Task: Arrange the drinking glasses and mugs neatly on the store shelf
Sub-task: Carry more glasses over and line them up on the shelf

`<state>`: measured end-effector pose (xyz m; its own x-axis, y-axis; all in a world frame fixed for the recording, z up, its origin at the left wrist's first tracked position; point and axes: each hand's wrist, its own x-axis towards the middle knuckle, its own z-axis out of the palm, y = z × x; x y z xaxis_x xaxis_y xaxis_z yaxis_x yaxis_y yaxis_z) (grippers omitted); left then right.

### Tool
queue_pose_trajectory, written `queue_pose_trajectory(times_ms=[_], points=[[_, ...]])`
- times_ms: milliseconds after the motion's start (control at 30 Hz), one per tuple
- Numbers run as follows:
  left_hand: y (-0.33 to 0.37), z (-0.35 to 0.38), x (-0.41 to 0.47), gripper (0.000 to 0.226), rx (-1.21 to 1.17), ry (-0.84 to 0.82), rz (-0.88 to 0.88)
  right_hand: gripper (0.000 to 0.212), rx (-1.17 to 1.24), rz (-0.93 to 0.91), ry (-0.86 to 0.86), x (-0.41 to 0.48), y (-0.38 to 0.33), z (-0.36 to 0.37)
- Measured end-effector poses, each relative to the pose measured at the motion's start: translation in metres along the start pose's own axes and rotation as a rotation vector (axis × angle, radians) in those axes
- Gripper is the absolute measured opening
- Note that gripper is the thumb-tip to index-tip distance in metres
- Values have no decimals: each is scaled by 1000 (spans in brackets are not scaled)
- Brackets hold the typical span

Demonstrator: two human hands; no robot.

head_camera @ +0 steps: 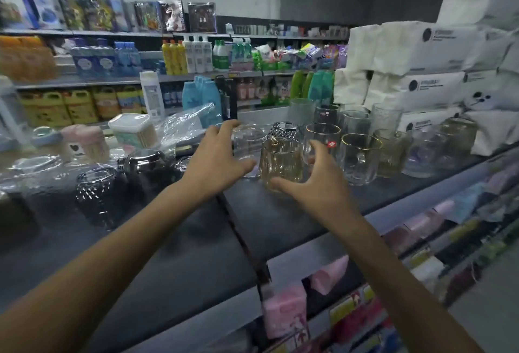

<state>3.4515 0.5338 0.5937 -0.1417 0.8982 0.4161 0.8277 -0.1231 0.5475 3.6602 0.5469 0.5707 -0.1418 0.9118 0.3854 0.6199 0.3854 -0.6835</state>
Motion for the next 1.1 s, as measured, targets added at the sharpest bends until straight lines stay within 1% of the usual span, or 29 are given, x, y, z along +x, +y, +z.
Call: queue_pose_trajectory(times_ms=[33,100,167,267,400,467,500,533,600,667,733,800,900,967,1033,1100], points=[[-3,3,9,84,-24,-16,-24,111,14,26,-38,7,3,6],[-10,9,22,91,-90,-46,-64,113,52,67,-96,18,8,14],[-18,14,33,99,-172,-79,-106,105,88,99,-113,23,9,18],[-23,16,42,102,-240,-130,-144,84,141,135,-108,26,5,22],[-29,25,50,100,-295,-155,-149,94,255,143,-113,34,8,28],[-29,27,53,101,-308,-156,-162,83,316,148,-116,34,9,25],[-28,27,54,96,-330,-163,-171,76,347,147,-113,34,10,23],[-26,28,54,85,-365,-178,-182,72,376,140,-107,32,11,21],[-22,30,52,64,-406,-197,-177,69,417,112,-85,28,11,17],[-18,32,52,58,-424,-170,-178,67,467,96,-48,23,10,13],[-17,31,53,59,-404,-130,-190,66,535,79,-25,16,6,5],[-16,29,51,65,-386,-109,-206,70,601,77,-25,8,0,-3],[-12,20,40,73,-430,-65,-192,71,797,115,-68,-6,-5,-14],[-6,12,23,76,-506,-34,-169,66,966,136,-107,-15,-5,-22],[-2,1,2,82,-585,-11,-152,66,1094,138,-156,-23,-4,-27],[0,-12,-24,77,-639,11,-154,65,1163,126,-218,-31,-6,-29]])
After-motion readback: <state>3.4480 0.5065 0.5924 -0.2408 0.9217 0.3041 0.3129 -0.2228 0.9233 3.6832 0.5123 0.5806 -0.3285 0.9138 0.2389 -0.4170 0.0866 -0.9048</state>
